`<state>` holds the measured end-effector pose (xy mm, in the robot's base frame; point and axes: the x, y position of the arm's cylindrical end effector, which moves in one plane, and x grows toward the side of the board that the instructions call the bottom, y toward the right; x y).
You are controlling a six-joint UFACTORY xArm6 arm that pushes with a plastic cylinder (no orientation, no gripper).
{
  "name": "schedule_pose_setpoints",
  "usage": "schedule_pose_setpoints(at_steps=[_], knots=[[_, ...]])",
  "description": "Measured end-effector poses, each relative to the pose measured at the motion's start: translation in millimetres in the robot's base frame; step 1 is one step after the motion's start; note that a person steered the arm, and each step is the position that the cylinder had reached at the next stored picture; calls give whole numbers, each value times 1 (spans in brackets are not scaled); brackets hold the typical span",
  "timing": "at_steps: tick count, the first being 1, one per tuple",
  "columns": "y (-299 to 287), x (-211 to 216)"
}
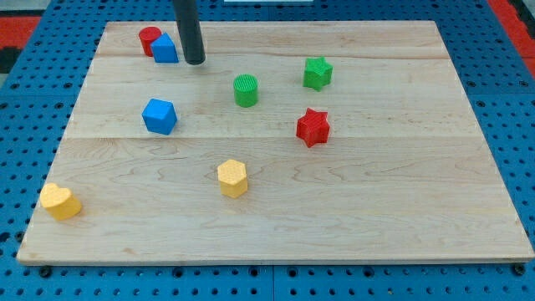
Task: Move the green star closer to the blue triangle
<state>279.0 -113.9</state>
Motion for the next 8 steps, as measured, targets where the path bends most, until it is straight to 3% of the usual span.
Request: schedule_pose_setpoints(at_steps=[1,2,3,4,5,6,8], knots=[[29,-24],[128,-71],[244,-61],[290,-16],[262,26],[211,40],[31,44]])
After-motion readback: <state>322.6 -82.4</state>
